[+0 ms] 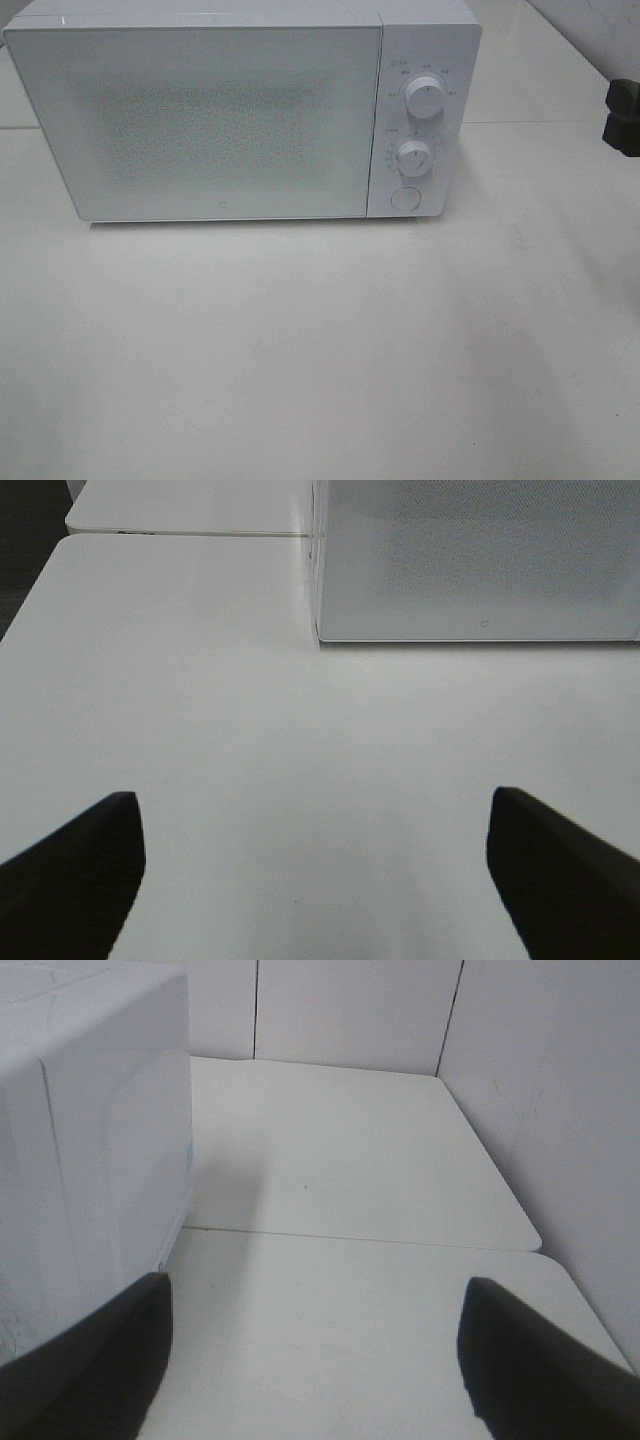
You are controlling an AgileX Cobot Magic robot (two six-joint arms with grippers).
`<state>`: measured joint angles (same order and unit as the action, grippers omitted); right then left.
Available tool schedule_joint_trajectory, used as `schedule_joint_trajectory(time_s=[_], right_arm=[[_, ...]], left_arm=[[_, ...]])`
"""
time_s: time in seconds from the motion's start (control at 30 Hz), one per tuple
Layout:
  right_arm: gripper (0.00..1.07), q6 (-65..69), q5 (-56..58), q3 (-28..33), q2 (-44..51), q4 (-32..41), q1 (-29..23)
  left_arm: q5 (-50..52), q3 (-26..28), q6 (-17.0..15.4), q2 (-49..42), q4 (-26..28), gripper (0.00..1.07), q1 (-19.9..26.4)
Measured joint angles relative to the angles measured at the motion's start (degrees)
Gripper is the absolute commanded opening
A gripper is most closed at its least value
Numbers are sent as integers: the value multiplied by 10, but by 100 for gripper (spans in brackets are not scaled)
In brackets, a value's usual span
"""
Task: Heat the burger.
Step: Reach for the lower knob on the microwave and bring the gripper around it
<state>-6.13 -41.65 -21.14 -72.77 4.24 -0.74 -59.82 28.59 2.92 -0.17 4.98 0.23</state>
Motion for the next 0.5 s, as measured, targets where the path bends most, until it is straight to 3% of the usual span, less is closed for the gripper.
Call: schedule_joint_trajectory(time_s=[0.17,0.23,0.37,0.43,0.5], right_arm=[[76,-48,-69,0,-49,98,-53],[76,-100,-112,-1,-87,160,-104],[76,-125,-147,-1,-119,206,-156],[77,-130,-188,-1,-156,272,-218],[77,-130,-197,-2,-164,290,-235]], left_arm=[[0,0,0,0,0,87,0],[0,0,0,0,0,87,0],[0,0,0,0,0,87,0],[0,0,0,0,0,87,0],[0,0,0,0,0,87,0]])
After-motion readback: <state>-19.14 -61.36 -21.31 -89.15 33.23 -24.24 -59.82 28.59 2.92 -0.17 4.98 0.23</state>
